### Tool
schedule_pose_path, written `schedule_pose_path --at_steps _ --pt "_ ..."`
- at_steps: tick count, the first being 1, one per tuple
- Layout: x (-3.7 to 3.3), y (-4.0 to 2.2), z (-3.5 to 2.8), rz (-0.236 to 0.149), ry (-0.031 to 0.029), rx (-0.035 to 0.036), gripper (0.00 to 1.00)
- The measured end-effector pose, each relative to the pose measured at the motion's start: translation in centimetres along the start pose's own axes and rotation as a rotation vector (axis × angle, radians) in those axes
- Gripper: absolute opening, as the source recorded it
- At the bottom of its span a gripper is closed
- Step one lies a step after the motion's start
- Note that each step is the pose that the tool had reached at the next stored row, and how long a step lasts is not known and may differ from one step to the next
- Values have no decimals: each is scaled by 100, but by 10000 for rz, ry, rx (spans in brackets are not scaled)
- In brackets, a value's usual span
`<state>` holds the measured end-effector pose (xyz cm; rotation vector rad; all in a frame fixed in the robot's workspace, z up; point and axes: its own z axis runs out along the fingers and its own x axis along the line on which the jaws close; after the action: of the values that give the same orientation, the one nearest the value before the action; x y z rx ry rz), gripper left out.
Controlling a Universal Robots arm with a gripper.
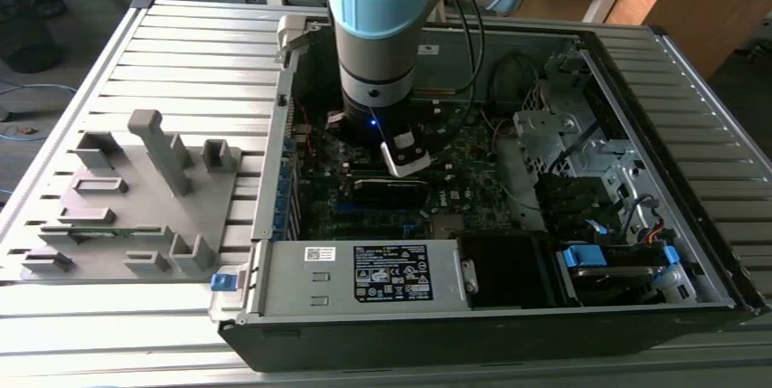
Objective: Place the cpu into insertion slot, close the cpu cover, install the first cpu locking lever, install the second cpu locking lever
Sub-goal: 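Install the second cpu locking lever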
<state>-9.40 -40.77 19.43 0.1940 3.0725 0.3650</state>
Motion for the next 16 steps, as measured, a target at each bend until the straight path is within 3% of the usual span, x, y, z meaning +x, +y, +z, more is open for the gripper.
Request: schedule_pose_path --at_steps 8,16 --pt "30 -22 25 -3 -22 -76 11" --pt "45 -25 23 -3 -23 -72 11"
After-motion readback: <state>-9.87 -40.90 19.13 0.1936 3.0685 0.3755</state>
